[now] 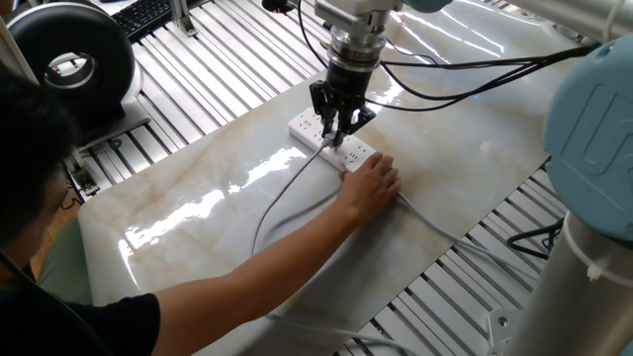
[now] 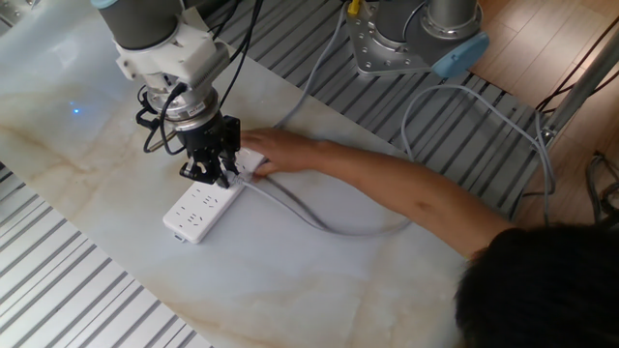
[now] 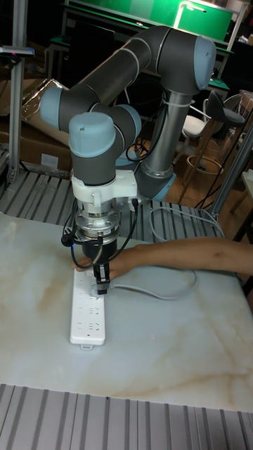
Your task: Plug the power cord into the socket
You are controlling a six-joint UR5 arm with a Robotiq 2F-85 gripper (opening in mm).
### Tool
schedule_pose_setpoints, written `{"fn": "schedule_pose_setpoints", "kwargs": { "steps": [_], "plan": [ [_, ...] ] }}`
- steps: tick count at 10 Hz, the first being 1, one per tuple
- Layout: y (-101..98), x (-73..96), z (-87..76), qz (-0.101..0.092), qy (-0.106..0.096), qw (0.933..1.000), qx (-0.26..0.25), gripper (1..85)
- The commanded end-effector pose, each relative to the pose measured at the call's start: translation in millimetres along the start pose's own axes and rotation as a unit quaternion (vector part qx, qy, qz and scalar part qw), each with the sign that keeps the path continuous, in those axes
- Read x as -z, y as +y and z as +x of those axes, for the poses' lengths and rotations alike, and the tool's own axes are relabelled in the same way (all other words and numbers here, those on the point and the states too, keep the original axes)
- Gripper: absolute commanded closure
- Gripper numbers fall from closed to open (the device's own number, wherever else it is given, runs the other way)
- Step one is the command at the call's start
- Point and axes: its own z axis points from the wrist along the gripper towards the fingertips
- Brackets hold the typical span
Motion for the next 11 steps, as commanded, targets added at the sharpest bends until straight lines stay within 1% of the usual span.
{"fn": "schedule_pose_setpoints", "kwargs": {
  "steps": [1,7,11],
  "plan": [
    [-2.0,0.6,1.3,0.004,-0.003,1.0,0.003,84.7],
    [-3.0,2.4,1.9,0.007,-0.01,0.9998,0.016,84.7],
    [-7.9,-1.1,3.2,0.012,-0.004,0.9998,0.017,84.7]
  ]
}}
